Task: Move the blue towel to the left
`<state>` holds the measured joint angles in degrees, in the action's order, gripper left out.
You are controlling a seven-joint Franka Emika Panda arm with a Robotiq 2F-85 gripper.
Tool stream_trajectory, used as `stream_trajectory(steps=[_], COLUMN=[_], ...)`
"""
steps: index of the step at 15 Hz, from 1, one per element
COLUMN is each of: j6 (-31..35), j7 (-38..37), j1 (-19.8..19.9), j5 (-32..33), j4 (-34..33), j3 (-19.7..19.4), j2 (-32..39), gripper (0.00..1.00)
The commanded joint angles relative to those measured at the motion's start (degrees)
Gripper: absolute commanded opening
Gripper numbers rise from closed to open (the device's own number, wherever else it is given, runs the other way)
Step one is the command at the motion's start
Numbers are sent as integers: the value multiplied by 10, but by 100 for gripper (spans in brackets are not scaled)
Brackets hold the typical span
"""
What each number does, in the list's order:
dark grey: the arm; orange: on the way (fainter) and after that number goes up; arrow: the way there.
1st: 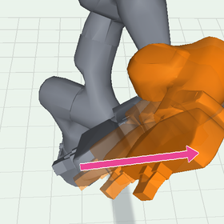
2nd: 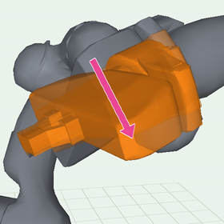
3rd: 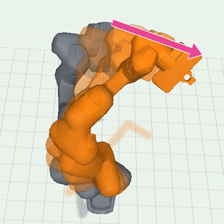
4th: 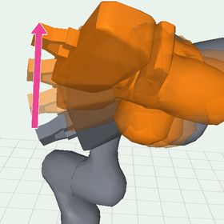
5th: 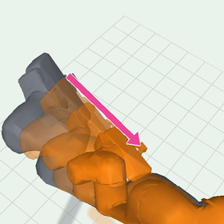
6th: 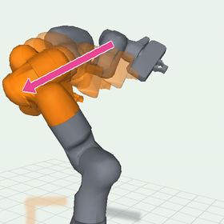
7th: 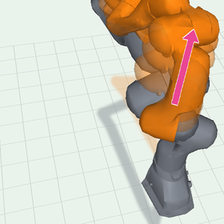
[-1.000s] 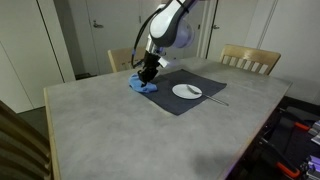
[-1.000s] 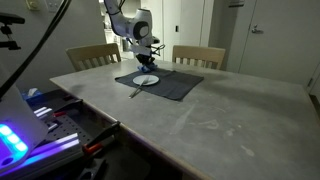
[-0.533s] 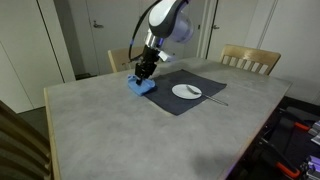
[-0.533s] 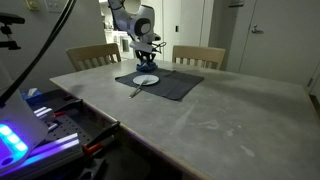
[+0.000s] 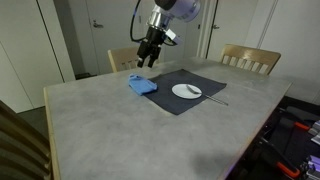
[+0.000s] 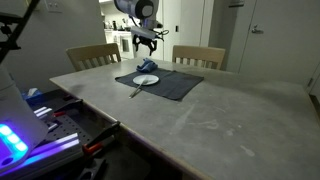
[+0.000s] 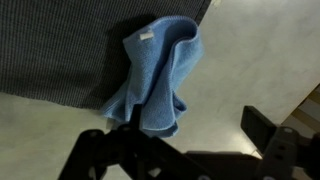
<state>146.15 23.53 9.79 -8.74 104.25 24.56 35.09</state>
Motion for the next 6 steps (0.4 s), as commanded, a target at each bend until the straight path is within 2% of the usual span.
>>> stream_trajectory(steps=[1,6], j6=[-31,-45], j7=[22,60], j1=[-10,-15], j5=[-14,-19], j4=[52,83], j3=[-29,-47], j2=[-70,-114], gripper=[100,100])
